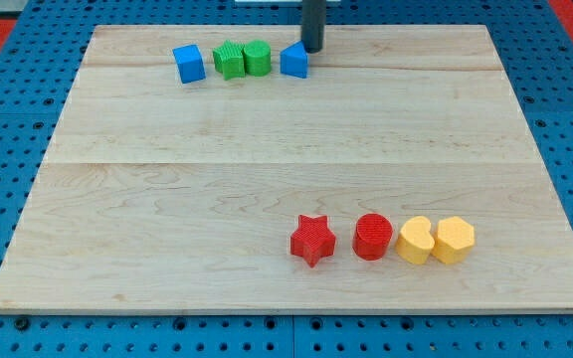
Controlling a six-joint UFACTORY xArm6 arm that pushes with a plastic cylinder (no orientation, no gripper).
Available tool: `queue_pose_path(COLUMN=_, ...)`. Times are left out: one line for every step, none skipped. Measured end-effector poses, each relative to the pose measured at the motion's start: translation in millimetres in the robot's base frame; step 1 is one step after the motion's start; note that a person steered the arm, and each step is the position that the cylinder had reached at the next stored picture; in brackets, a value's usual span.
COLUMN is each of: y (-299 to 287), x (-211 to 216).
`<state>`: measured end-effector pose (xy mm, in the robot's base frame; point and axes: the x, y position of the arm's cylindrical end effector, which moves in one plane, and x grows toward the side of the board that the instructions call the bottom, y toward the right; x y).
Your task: Move the blue triangle to the left of the red star
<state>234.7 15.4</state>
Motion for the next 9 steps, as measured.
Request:
queue_pose_path(y=-24, x=3)
queue_pose_path(y=-27, x=42)
queue_pose_path(y=-16, x=87)
queue_pose_path(y=11, x=136)
queue_pose_path(y=54, x=154)
queue_pose_path(y=33, x=167)
queue_pose_path(y=-2, x=176)
queue_pose_path(y=-34, x=168)
queue_pose_path(y=-69, x=169)
